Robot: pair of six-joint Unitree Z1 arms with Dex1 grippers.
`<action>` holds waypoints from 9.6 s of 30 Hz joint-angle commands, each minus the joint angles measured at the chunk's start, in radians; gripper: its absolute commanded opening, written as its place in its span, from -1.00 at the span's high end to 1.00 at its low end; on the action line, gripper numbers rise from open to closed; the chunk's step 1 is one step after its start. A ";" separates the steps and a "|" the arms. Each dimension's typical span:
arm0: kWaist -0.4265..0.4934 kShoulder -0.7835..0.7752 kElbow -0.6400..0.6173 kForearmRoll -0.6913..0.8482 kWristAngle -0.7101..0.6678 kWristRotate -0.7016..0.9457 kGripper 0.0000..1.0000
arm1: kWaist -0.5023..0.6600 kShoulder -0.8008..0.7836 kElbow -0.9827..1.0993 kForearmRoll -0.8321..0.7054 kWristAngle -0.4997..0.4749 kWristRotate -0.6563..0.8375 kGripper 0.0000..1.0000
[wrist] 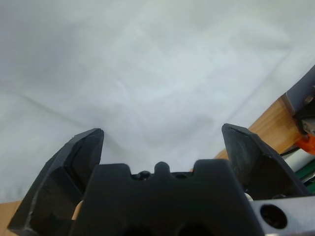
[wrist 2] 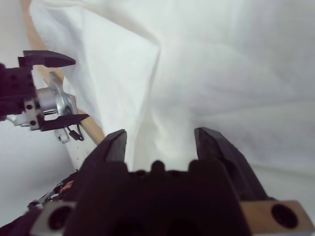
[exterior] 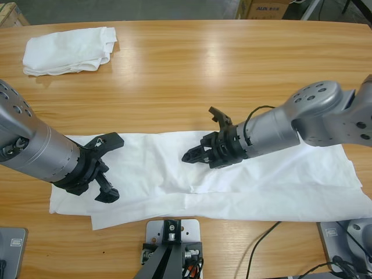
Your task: Fold clothes
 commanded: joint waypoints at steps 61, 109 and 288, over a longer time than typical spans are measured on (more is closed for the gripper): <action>0.012 0.064 0.020 -0.013 0.029 0.003 -0.87 | 0.047 -0.013 0.010 0.020 -0.062 -0.108 -0.82; -0.156 0.177 -0.288 -0.001 0.029 0.553 -1.00 | 0.241 -0.433 -0.243 0.820 -0.641 -0.298 -1.00; 0.413 0.186 -0.112 0.002 0.253 0.680 -1.00 | 0.011 -0.280 0.044 0.678 -0.557 0.361 1.00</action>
